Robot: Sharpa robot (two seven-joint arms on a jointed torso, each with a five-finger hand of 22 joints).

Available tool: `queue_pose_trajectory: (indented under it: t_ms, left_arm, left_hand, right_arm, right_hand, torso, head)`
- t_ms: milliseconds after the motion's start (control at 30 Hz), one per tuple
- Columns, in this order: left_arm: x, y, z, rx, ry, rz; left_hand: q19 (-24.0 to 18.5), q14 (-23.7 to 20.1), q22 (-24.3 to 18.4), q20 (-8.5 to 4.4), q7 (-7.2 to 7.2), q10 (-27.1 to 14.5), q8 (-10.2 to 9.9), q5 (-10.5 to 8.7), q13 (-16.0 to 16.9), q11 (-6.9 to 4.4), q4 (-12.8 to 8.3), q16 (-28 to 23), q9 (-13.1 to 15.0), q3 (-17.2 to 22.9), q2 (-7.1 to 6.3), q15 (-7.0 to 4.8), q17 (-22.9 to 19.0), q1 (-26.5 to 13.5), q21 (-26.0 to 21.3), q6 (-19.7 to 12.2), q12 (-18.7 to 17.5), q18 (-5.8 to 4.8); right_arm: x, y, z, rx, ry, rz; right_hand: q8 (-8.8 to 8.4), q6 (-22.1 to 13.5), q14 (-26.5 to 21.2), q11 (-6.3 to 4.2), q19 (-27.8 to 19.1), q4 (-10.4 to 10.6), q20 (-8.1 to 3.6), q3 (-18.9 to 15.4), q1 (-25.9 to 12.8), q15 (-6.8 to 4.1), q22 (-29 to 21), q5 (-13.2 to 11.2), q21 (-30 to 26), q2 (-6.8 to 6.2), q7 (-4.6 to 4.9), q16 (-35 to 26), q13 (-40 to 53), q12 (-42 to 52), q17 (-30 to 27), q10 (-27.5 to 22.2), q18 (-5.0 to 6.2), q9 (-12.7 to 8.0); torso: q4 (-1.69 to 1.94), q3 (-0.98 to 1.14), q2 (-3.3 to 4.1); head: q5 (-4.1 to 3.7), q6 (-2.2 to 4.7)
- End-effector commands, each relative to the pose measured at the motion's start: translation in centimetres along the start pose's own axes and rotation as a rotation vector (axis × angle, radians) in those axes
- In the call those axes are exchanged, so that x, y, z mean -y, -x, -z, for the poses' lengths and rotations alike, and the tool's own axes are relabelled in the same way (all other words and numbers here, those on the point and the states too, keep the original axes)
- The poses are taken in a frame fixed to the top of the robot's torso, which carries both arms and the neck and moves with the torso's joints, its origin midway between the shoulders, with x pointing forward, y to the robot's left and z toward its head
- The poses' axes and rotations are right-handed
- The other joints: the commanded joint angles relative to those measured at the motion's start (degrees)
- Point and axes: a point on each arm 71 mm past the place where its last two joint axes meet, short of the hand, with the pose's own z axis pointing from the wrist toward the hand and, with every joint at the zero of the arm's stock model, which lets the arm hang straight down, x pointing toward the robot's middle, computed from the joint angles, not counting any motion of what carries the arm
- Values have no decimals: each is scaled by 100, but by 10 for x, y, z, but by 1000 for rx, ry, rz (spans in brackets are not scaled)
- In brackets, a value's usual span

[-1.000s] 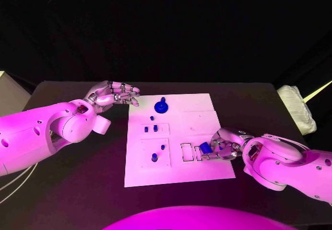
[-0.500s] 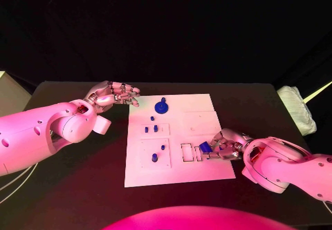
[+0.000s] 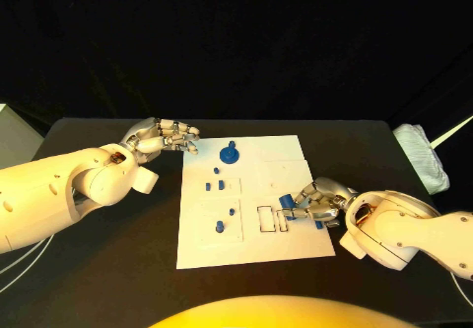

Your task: Assemble the parts on the task board

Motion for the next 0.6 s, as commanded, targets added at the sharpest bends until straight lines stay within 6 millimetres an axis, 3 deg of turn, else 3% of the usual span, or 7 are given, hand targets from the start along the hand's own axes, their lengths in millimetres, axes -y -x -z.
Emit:
queue_pose_trajectory:
  t_ms: [33,367,433,600]
  left_arm:
    - [1,-3,-1,-21,-4,9]
    - [0,-4,-1,-25,-2,10]
    - [0,-4,-1,-26,-2,11]
    - [0,-4,-1,-27,-1,11]
  left_hand:
    - [48,-35,-14,-6,-9,-52,-33,18,8,4,55,-27,-9,1,57,7,12,-27,-31,-49,39,58]
    - [48,-35,-14,-6,-9,-52,-33,18,8,4,55,-27,-9,1,57,7,12,-27,-31,-49,39,58]
    - [48,-35,-14,-6,-9,-52,-33,18,8,4,55,-27,-9,1,57,7,12,-27,-31,-49,39,58]
    - [50,-36,-18,-5,-9,-54,-33,18,8,4,64,-27,-9,-2,57,8,15,-33,-36,-50,41,58]
  right_arm:
    - [-4,-7,-1,-61,3,-9]
    - [-19,-22,-11,-102,27,81]
    - [-21,-23,-12,-101,28,99]
    - [-23,-24,-15,-92,28,127]
  right_hand:
    - [122,130,616,-32,9,-2,-30,30,-107,-44,6,-65,8,13,-82,32,1509,21,1509,605,-76,96]
    - [177,138,616,-35,4,-2,-34,-24,-388,-46,12,-241,-17,-12,-86,32,1509,21,1509,605,-74,112]
    - [206,142,616,-38,3,-1,-35,-63,-501,-49,14,-369,-26,-26,-91,32,1507,20,1509,603,-73,123]
    - [226,149,616,-41,4,0,-37,-84,-552,-51,17,-382,-27,-27,-95,32,1503,16,1509,600,-73,131]
  torso:
    - [-2,3,11]
    - [12,3,9]
    - [7,3,6]
    - [1,-1,9]
  head:
    - [9,-8]
    - [6,-19]
    - [14,-19]
    - [19,-28]
